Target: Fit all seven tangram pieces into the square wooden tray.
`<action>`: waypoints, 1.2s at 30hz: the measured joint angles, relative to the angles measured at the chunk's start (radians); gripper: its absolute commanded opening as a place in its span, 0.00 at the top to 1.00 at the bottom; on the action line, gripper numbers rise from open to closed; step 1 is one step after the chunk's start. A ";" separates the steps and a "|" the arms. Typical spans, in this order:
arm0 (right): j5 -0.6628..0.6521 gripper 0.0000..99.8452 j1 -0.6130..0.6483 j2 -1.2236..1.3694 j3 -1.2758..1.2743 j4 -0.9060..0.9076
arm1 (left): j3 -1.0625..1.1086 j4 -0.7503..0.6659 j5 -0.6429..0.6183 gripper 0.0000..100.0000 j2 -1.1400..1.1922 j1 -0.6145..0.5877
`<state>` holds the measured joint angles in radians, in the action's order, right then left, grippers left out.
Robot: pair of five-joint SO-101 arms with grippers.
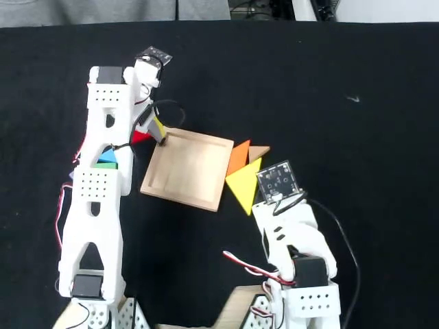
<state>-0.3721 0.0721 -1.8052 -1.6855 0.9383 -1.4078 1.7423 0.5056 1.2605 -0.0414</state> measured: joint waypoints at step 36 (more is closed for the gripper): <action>0.000 0.99 0.000 0.000 0.000 0.000 | -0.051 -0.061 -0.066 0.63 0.025 -0.103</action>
<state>-0.3721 0.0721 -1.8052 -1.6855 0.9383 -1.4584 1.6809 0.4396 1.2850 -0.1442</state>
